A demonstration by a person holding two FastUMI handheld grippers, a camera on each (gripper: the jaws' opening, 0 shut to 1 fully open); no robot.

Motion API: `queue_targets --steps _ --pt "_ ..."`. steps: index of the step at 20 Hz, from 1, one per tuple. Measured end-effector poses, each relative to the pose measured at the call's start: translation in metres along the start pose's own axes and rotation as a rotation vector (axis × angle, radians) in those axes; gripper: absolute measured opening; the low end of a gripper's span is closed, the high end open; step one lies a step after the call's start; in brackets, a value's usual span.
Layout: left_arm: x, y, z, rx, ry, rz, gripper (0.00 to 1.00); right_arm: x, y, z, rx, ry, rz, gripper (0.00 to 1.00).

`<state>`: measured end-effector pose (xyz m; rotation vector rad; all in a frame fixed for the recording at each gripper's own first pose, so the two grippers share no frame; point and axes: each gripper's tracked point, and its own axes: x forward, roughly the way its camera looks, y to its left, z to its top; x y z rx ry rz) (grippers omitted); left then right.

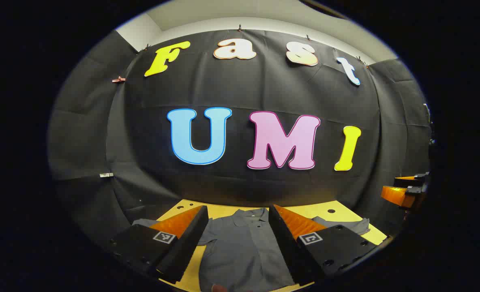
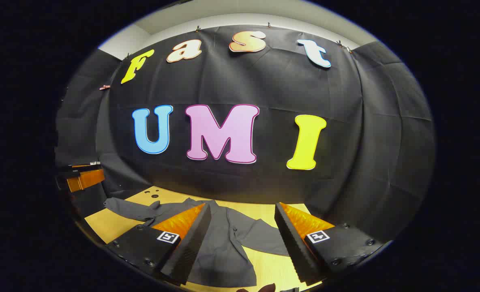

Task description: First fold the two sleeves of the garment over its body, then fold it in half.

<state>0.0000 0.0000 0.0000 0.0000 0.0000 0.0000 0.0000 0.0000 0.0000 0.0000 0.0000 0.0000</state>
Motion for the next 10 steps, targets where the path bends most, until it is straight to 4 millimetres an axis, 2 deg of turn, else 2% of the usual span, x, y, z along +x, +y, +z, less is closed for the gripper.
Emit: queue_targets --steps 5,10 --pt "0.0041 -0.0014 0.0018 0.009 -0.006 -0.005 0.94 0.0025 -0.0033 0.0017 0.000 -0.002 -0.013 0.98" --pt "0.0075 -0.0002 0.0010 0.012 -0.004 -0.008 0.94 0.0043 -0.0031 -0.0051 0.000 0.016 -0.018 0.98"
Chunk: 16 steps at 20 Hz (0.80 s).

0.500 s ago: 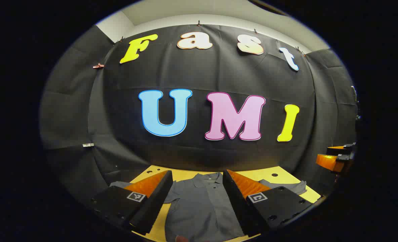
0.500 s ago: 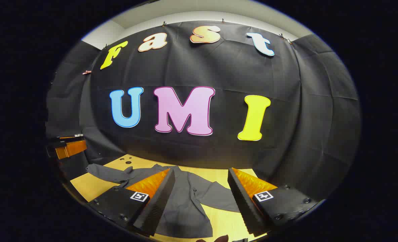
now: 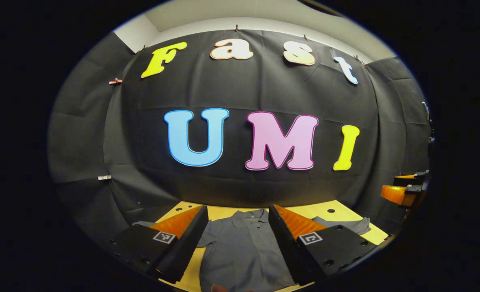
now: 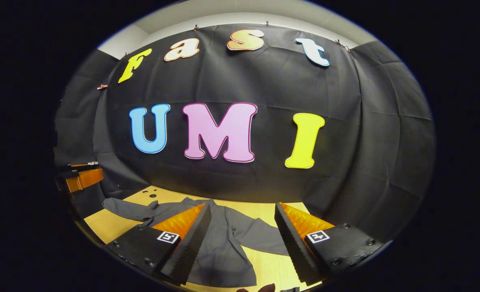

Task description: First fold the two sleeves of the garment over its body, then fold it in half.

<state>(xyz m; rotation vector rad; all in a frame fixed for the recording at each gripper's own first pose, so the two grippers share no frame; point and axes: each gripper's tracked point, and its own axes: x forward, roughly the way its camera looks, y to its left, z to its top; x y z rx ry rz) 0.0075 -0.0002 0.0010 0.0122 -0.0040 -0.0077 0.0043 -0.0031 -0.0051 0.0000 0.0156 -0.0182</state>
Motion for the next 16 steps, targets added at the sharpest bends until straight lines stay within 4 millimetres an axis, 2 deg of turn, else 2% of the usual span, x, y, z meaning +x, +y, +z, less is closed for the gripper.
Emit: queue_targets --steps 5,8,12,14,16 --pt "0.003 0.002 -0.002 0.003 0.004 0.002 0.94 0.004 -0.001 -0.003 -0.001 0.002 -0.006 0.98" --pt "0.005 0.002 -0.002 0.008 0.005 0.003 0.94 0.015 -0.022 -0.014 -0.024 0.019 -0.045 0.98" --pt "0.008 0.001 -0.007 0.013 0.019 0.009 0.94 0.047 -0.092 -0.055 -0.038 0.095 -0.136 0.98" --pt "0.010 0.000 -0.009 0.016 0.024 0.016 0.94 0.065 -0.135 -0.086 -0.037 0.145 -0.193 0.98" --pt "0.011 -0.003 -0.013 0.021 0.033 0.022 0.95 0.078 -0.168 -0.117 -0.018 0.204 -0.232 0.98"
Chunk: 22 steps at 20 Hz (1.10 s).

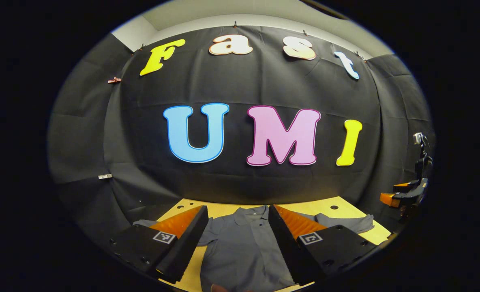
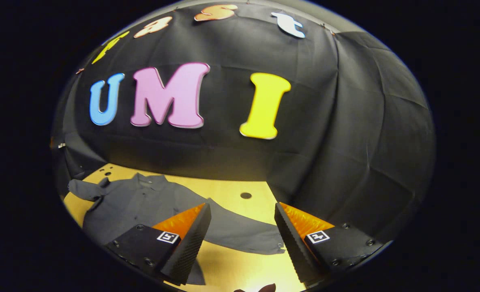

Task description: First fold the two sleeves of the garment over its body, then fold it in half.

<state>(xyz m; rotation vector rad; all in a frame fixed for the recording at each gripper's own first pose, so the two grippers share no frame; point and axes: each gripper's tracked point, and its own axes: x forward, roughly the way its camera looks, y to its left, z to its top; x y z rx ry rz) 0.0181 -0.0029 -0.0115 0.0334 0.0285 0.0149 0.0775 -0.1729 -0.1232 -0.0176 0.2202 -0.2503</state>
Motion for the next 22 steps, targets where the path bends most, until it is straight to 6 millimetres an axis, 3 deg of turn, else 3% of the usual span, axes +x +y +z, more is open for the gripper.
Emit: queue_targets --steps 3,7,12,15,19,22 --pt "0.002 -0.006 -0.006 0.005 0.015 0.011 0.94 0.040 -0.028 -0.043 0.041 0.094 -0.029 0.98" --pt "0.005 -0.015 -0.009 -0.003 0.027 0.032 0.95 0.077 -0.063 -0.106 0.114 0.216 -0.049 0.98" --pt "0.005 -0.022 -0.019 0.002 0.059 0.063 0.95 0.129 -0.088 -0.166 0.171 0.335 -0.075 0.97" --pt "0.002 -0.025 -0.022 0.019 0.076 0.079 0.95 0.151 -0.095 -0.196 0.223 0.399 -0.083 0.97" --pt "0.001 -0.022 -0.024 0.026 0.093 0.112 0.95 0.163 -0.096 -0.219 0.257 0.451 -0.070 0.97" --pt "-0.002 -0.020 -0.025 0.021 0.099 0.142 0.95 0.175 -0.088 -0.231 0.187 0.475 -0.063 0.96"
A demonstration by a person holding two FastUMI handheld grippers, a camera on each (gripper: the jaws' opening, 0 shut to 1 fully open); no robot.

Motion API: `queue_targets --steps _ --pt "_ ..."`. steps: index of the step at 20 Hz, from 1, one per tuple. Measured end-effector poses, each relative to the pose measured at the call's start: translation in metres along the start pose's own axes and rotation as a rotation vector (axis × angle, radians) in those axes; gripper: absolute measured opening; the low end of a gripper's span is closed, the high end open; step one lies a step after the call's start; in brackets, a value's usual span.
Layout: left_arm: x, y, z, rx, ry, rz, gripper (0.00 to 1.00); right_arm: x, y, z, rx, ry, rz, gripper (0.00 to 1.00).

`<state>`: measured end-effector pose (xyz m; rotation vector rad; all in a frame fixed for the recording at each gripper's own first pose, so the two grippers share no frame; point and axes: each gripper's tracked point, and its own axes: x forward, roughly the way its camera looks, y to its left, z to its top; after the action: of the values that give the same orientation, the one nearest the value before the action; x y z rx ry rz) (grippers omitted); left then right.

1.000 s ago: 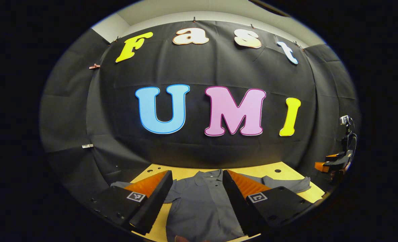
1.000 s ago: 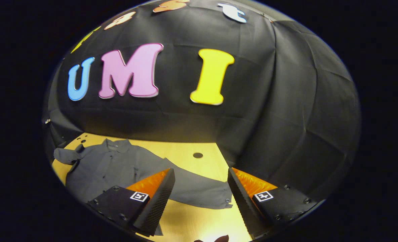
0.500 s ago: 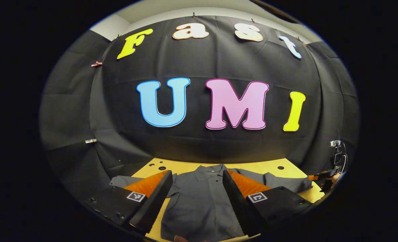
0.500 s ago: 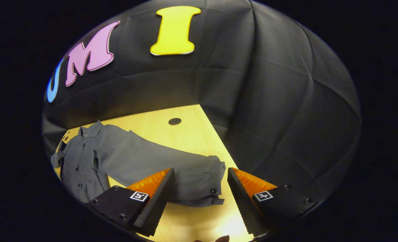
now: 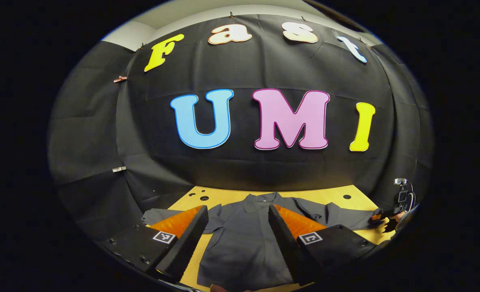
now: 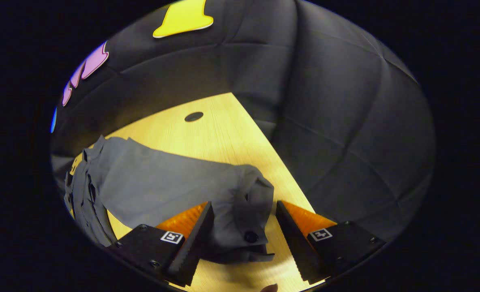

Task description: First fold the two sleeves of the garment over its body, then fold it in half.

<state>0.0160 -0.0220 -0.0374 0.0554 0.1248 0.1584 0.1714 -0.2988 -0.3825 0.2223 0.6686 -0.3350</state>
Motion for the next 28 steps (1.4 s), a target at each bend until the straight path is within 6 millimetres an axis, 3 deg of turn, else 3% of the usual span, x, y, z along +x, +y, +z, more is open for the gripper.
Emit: queue_targets --steps 2,5,6,8,13,16,20,25,28 --pt "-0.004 0.003 0.002 0.003 -0.011 0.022 0.95 0.000 0.008 -0.004 -0.034 0.011 0.023 0.75" --pt "-0.008 0.010 -0.001 -0.009 -0.011 0.038 0.94 -0.008 0.013 -0.006 -0.030 0.022 0.020 0.09" --pt "-0.008 0.015 -0.004 -0.022 -0.005 0.043 0.94 -0.012 0.016 -0.007 -0.019 0.033 0.017 0.07" --pt "-0.007 0.028 -0.005 -0.052 -0.007 0.046 0.94 -0.028 0.026 0.010 -0.001 -0.021 0.026 0.07" --pt "0.007 0.067 -0.013 -0.073 -0.013 0.025 0.94 -0.107 0.059 0.061 -0.019 -0.175 0.060 0.07" --pt "0.023 0.103 -0.018 -0.096 -0.017 -0.013 0.94 -0.176 0.114 0.104 -0.064 -0.293 0.100 0.06" --pt "0.040 0.148 -0.029 -0.115 -0.024 -0.030 0.95 -0.228 0.202 0.131 -0.118 -0.374 0.180 0.06" --pt "0.055 0.200 -0.047 -0.127 -0.013 -0.007 0.95 -0.255 0.318 0.125 -0.184 -0.389 0.303 0.06" --pt "0.063 0.231 -0.055 -0.128 -0.011 0.012 0.95 -0.258 0.398 0.096 -0.240 -0.347 0.384 0.06"
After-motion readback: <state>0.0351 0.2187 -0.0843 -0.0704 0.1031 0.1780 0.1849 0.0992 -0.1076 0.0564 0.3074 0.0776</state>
